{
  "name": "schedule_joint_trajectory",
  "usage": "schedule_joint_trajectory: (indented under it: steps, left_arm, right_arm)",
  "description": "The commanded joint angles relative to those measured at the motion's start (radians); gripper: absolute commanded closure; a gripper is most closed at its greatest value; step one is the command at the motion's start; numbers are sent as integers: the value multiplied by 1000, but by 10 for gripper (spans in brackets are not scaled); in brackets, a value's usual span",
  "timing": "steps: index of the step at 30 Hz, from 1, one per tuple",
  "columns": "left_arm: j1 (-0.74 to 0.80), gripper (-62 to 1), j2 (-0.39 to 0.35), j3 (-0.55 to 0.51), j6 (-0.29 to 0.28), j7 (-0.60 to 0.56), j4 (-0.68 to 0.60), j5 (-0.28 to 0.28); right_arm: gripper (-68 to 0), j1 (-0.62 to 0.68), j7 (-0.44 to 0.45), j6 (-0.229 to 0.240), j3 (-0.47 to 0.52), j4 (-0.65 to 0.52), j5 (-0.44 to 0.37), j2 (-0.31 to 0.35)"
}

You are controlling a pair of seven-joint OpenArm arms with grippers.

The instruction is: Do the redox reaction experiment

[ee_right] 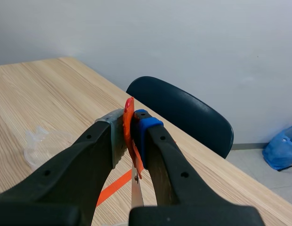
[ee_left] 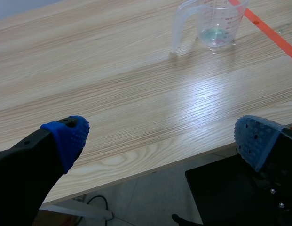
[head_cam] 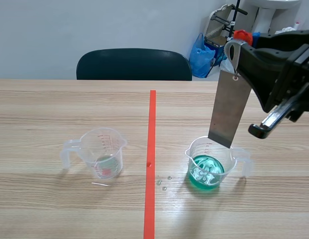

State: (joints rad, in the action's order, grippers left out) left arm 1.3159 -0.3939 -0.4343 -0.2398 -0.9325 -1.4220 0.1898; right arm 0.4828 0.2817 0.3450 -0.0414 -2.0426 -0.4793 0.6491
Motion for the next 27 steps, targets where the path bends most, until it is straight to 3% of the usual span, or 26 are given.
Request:
schedule_joint_trajectory:
  steps: [1, 27]
  left_arm:
    - [1, -623, -3, 2, -6, -14, -12, 4]
    - [1, -623, -3, 2, -6, -14, -12, 4]
  right_arm:
    - [-15, -9, 12, -5, 27, -23, -8, 10]
    - [-15, -9, 12, -4, 49, -26, -31, 10]
